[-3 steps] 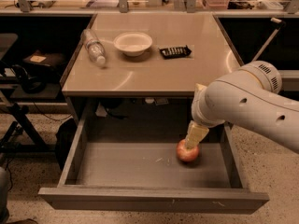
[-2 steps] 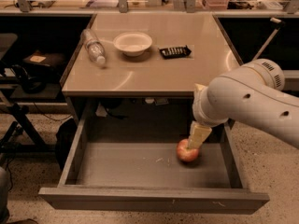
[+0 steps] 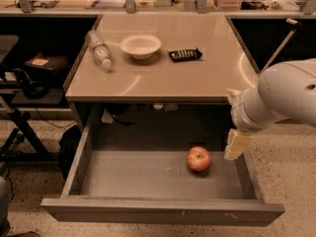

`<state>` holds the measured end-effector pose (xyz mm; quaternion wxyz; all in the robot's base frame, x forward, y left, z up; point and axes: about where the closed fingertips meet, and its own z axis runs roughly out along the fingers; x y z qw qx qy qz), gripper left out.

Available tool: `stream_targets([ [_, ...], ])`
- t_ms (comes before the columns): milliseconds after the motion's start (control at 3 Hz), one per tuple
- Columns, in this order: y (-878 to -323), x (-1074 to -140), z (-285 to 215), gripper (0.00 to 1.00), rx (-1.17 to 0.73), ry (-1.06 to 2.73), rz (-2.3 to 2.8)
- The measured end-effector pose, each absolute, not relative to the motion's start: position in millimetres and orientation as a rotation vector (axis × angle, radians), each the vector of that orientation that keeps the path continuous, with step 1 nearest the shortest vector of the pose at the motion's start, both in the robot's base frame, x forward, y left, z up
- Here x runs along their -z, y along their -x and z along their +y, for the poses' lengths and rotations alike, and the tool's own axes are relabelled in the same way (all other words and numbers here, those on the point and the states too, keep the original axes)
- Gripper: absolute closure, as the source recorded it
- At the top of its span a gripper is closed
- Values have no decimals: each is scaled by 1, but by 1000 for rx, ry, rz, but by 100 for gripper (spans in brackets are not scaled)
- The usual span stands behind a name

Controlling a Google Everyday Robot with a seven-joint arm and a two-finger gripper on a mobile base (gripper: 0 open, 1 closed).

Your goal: Pick apple from top drawer and place on counter

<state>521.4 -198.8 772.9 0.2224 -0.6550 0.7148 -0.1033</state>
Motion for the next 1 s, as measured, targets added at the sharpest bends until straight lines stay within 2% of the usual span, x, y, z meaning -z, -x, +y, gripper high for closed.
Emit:
stream_targets([
  [333, -522, -773, -198, 0, 287, 1814, 1970],
  [667, -508, -743, -178, 0, 166, 1826, 1961],
  [1000, -495, -661, -146, 0, -58, 1836, 1964],
])
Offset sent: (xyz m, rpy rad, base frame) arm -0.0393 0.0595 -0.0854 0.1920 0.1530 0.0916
